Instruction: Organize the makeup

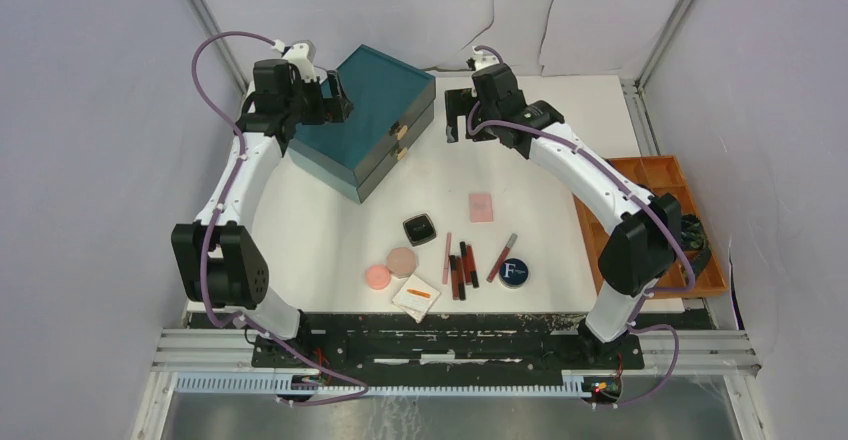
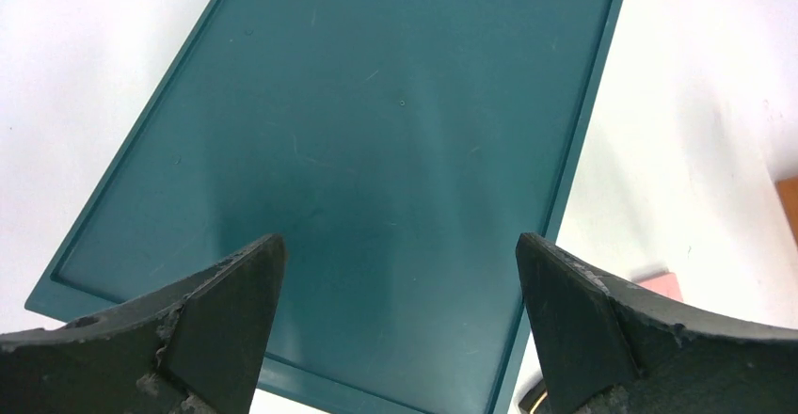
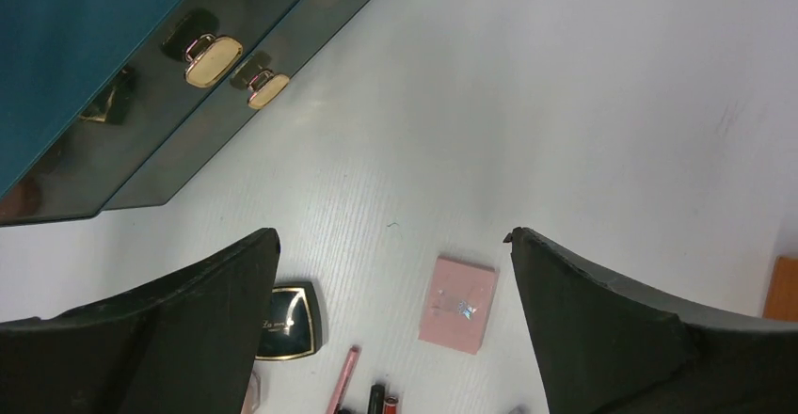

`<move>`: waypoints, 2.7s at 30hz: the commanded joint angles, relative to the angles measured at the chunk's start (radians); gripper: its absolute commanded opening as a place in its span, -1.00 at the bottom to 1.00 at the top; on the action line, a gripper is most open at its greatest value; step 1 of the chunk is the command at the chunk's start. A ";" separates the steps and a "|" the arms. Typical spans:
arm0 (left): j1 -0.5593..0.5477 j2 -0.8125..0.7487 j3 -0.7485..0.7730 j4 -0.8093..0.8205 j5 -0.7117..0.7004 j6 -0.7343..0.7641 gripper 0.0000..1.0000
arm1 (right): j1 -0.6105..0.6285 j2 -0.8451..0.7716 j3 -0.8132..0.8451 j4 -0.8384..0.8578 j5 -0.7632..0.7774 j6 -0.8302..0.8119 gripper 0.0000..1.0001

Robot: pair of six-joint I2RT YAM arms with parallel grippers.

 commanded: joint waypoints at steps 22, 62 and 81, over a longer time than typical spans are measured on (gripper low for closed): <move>-0.001 -0.027 0.040 -0.021 -0.030 0.014 0.99 | 0.004 -0.104 -0.082 0.093 -0.027 -0.213 1.00; -0.002 -0.059 -0.030 -0.022 -0.119 0.031 0.98 | -0.059 0.140 -0.342 1.063 -0.555 0.649 0.23; -0.003 -0.056 -0.043 -0.028 -0.164 0.047 0.96 | -0.061 0.402 -0.328 1.434 -0.528 0.940 0.25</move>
